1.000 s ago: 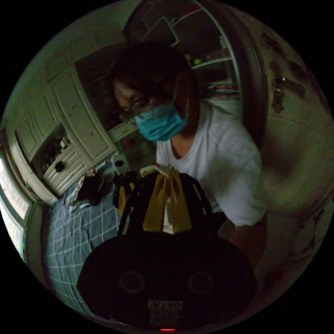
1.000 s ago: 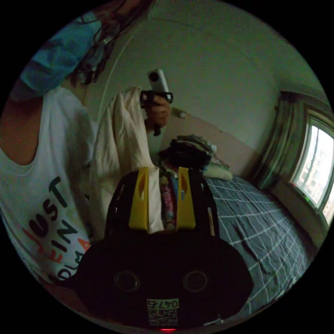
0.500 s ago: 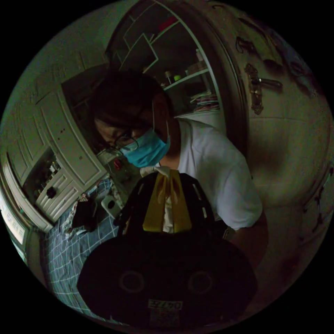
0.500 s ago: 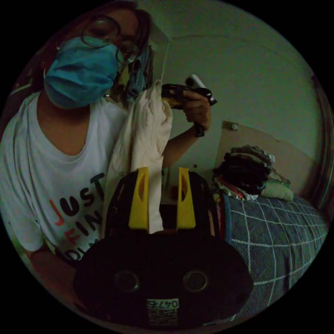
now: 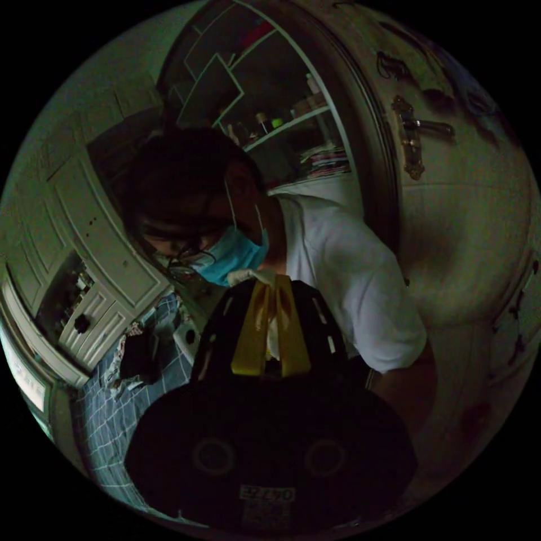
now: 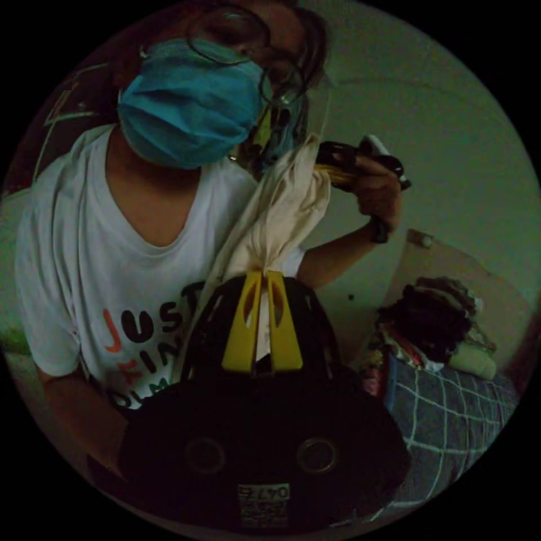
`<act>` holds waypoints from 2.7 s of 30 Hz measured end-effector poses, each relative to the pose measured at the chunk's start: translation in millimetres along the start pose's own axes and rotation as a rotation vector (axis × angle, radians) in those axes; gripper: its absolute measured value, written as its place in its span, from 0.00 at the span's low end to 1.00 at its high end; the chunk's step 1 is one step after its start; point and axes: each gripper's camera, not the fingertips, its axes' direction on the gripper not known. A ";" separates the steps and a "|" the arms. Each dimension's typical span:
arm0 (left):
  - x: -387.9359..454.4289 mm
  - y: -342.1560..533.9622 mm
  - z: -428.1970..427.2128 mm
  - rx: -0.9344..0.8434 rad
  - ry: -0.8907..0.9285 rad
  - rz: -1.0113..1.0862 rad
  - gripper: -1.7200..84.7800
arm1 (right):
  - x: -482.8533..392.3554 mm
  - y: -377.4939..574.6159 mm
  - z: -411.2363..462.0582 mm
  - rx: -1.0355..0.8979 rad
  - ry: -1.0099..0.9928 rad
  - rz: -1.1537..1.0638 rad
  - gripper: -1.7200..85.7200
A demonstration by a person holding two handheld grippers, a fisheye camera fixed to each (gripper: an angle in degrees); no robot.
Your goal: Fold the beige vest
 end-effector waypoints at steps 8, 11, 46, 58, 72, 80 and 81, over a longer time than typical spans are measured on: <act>-59.0 40.5 23.4 -0.248 -0.132 -0.337 0.01 | -23.9 -33.3 -106.8 -0.329 0.590 0.121 0.02; -132.5 85.1 33.9 -0.516 -0.287 -0.655 0.01 | 14.3 -53.7 -143.4 -0.656 0.927 0.240 0.02; -167.4 317.3 322.8 -1.026 -0.484 -0.970 0.10 | 17.9 181.3 -176.0 -1.064 0.956 0.557 0.09; -133.6 330.5 325.4 -0.973 -0.539 -1.013 0.16 | 99.1 271.1 -186.3 -1.022 0.395 0.545 0.10; -156.3 367.8 417.1 -1.176 -0.307 -0.757 0.15 | -21.5 227.3 -236.3 -0.864 0.682 0.666 0.02; -155.5 367.8 434.8 -1.266 -0.346 -0.563 0.09 | -42.5 185.0 -229.7 -0.843 0.956 0.638 0.01; -154.8 364.0 432.0 -1.263 -0.349 -0.547 0.07 | -43.5 182.5 -230.1 -0.841 0.963 0.638 0.01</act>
